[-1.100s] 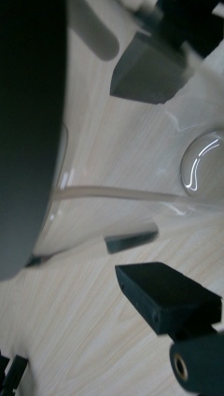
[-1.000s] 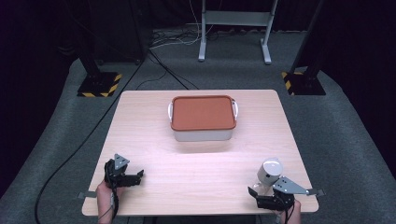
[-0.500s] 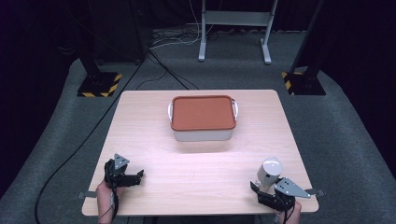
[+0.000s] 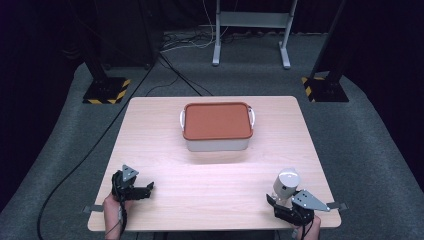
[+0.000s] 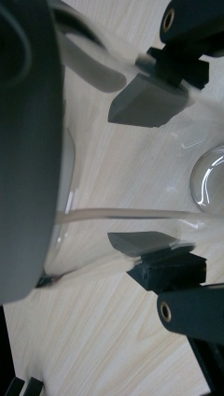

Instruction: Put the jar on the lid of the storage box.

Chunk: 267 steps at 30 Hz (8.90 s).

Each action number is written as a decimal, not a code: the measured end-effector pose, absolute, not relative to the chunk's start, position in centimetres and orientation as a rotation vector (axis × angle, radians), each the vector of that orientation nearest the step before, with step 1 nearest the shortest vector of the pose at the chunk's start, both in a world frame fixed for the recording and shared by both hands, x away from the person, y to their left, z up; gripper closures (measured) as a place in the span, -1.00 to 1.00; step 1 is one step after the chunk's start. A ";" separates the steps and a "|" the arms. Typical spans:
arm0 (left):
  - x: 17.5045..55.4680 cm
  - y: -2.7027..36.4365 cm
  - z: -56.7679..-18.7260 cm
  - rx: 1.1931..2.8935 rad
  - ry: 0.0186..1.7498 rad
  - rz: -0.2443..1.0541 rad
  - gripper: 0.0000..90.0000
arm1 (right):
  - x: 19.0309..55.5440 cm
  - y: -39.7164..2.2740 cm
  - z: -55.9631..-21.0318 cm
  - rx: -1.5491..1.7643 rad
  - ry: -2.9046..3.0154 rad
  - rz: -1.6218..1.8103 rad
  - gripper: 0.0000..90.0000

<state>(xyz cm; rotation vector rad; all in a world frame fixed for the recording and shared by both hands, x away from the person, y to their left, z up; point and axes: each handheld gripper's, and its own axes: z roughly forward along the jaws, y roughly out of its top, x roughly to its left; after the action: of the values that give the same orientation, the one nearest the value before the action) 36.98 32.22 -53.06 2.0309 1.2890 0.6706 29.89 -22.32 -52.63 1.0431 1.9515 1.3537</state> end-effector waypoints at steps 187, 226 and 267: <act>37.9 32.2 -53.1 1.974 1.424 0.594 -1.00 | 34.0 -21.1 -47.0 1.028 1.916 1.382 -0.33; 37.9 32.0 -53.1 1.955 1.453 0.607 -1.00 | 35.5 -20.2 -46.1 1.012 1.912 1.399 -0.33; 38.2 32.5 -53.1 2.001 1.377 0.577 -1.00 | 36.3 -19.8 -45.6 1.005 1.908 1.424 -0.33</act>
<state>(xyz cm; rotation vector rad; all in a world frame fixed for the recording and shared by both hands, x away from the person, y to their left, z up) 38.20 32.53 -53.12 2.0009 1.3770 0.5772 36.28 -19.83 -45.57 1.0046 1.9083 1.4235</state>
